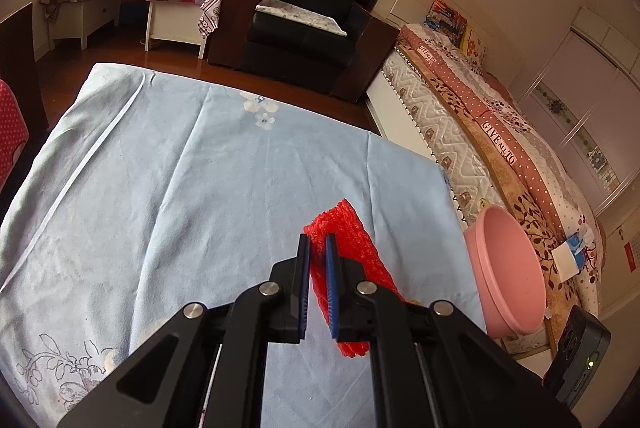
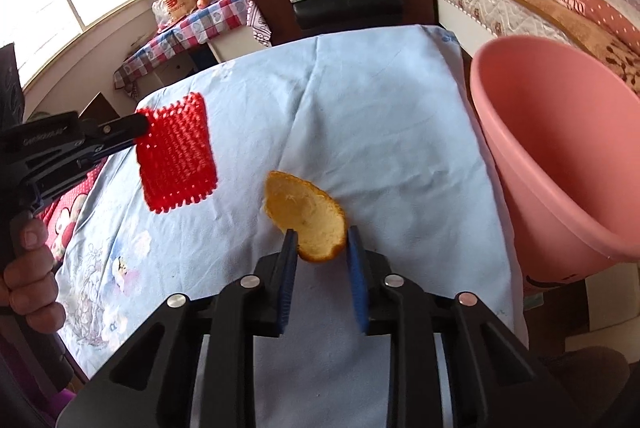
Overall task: Collect trash
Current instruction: 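Grasp the orange peel with the right tool while the left holds the red net, then carry the red net and orange peel over the pink bucket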
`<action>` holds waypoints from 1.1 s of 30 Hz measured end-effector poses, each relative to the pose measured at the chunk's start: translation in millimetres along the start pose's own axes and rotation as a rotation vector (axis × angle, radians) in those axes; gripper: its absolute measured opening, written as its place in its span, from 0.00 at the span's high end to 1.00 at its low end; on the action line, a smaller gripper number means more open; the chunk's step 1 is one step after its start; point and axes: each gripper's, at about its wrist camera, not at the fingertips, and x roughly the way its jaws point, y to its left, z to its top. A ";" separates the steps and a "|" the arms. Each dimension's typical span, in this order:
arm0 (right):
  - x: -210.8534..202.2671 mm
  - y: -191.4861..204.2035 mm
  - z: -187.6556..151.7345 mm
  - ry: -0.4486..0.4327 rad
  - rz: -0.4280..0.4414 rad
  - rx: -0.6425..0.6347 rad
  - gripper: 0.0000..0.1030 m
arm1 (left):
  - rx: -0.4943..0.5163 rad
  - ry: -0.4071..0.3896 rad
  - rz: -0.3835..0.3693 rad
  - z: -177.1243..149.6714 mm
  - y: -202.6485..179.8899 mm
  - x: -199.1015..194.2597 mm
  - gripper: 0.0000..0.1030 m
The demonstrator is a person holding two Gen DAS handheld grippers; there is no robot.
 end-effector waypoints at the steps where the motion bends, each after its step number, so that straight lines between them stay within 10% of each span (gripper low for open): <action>1: -0.8 -1.3 0.0 -0.003 0.001 0.008 0.79 | 0.000 0.000 -0.001 0.0 0.0 -0.2 0.94; 33: -103.5 -76.8 25.5 -0.332 -0.079 0.178 0.84 | 0.235 -0.051 -0.163 8.4 -126.1 -16.1 0.94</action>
